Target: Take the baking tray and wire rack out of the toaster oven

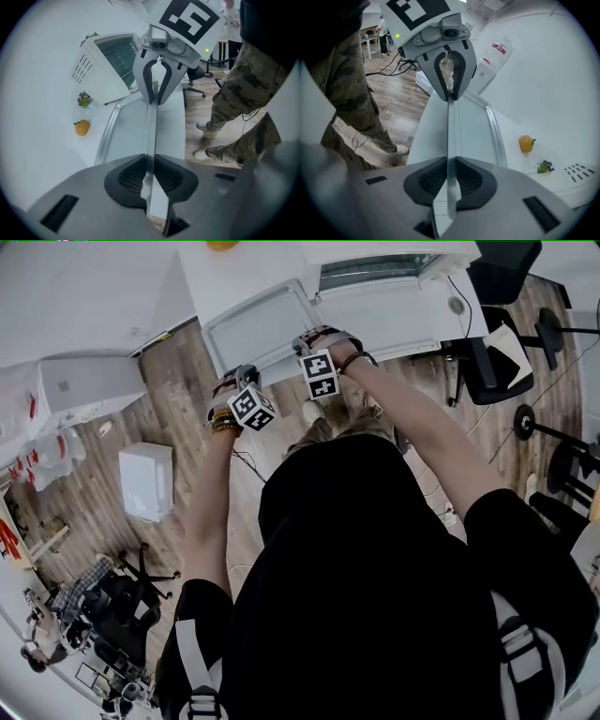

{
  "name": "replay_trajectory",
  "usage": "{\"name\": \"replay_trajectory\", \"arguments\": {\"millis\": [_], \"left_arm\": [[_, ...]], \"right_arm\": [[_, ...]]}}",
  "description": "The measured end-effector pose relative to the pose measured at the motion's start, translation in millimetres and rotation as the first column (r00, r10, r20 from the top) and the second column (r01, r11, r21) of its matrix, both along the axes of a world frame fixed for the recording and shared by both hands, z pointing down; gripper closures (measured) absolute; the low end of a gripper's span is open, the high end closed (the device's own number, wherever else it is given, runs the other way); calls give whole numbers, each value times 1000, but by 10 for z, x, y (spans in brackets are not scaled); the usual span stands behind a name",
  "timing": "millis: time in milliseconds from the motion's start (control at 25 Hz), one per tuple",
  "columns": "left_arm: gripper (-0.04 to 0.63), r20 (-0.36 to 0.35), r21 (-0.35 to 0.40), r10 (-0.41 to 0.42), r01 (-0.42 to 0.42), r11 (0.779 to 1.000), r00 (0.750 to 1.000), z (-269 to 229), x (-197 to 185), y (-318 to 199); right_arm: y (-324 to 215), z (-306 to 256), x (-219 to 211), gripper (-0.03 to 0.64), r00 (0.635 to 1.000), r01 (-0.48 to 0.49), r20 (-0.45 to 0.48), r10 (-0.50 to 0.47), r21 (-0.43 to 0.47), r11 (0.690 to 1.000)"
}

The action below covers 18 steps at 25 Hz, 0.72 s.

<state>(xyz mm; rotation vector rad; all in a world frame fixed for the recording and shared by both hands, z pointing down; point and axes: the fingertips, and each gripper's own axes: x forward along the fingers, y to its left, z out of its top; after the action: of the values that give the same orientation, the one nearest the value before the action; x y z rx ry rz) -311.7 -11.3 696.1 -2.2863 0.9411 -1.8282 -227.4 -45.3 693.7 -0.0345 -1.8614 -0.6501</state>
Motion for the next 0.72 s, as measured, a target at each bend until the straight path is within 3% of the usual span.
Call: {"name": "replay_trajectory", "arguments": {"millis": [720], "left_arm": [[531,-57,-116,-29,22,993,998,220,-80,16]], "right_arm": [[34,199,-60,545,998,-31,-64,24,-103,994]]}}
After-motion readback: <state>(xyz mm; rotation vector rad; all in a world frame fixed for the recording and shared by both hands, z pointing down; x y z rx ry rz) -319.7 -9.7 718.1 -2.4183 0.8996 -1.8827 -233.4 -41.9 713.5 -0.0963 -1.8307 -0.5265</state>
